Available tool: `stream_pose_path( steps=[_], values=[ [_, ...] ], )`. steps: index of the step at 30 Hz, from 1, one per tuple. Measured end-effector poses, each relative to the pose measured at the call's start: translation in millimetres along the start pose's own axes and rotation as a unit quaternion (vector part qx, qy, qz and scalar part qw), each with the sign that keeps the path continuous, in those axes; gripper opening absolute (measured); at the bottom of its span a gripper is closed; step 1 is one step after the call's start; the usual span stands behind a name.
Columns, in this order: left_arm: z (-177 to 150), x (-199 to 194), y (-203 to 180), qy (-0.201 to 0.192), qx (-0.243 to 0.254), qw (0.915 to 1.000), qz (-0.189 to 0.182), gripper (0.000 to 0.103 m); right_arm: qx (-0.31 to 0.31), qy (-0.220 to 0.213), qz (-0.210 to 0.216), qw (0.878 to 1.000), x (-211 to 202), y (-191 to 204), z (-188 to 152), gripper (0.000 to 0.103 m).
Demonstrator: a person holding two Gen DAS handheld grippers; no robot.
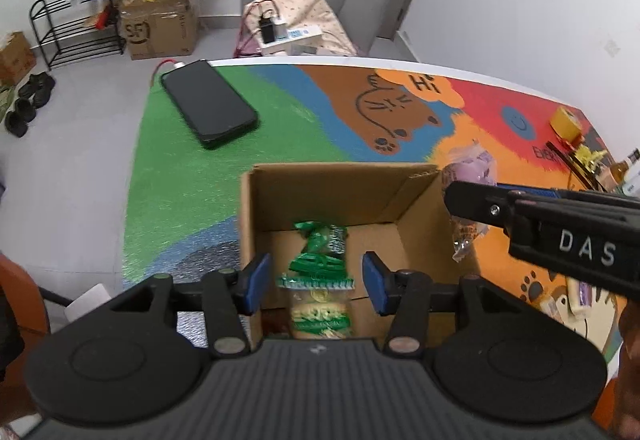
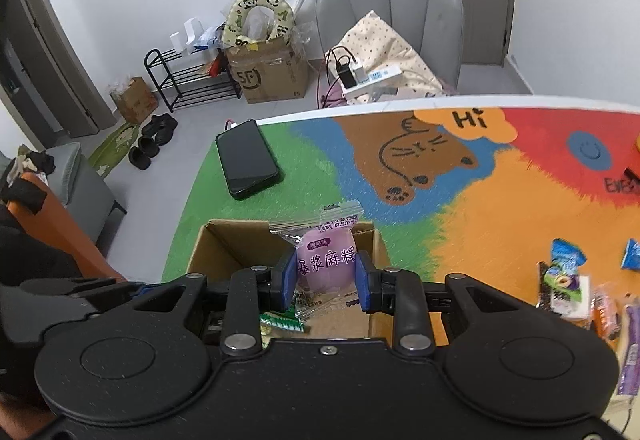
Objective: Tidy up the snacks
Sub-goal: 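Carry the biscuit pack into the box and open the left tool while the right tool drops the pastry, then move both tools back over the remaining snacks on the table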
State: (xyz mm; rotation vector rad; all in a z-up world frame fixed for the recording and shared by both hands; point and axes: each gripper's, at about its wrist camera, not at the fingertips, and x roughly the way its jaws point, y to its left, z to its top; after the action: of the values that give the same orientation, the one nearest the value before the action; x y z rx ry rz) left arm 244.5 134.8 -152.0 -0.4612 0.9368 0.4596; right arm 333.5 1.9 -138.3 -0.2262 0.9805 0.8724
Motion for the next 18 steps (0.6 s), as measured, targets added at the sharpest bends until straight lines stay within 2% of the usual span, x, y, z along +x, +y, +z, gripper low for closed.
stream_pose_path(
  steps=[5, 10, 13, 16, 18],
  values=[
    [4, -15, 4, -0.017, -0.016, 0.9997, 0.005, 0.05, 0.016, 0.003, 0.013, 1.0, 5, -4, 3, 0.029],
    [10, -30, 6, -0.025, -0.022, 0.9994, 0.012, 0.056, 0.046, -0.001, 0.036, 0.998, 4, -11, 5, 0.039],
    [11, -36, 5, -0.022, -0.018, 0.9995, 0.014, 0.07, 0.058, -0.005, 0.037, 0.998, 0, -13, 3, 0.043],
    [10, -39, 2, -0.021, -0.014, 0.9996, 0.011, 0.077, 0.059, -0.005, 0.032, 0.998, -6, -14, -1, 0.049],
    [10, -40, 0, -0.019, -0.015, 0.9997, 0.007, 0.083, 0.063, -0.002, 0.026, 0.998, -9, -18, -4, 0.058]
  ],
)
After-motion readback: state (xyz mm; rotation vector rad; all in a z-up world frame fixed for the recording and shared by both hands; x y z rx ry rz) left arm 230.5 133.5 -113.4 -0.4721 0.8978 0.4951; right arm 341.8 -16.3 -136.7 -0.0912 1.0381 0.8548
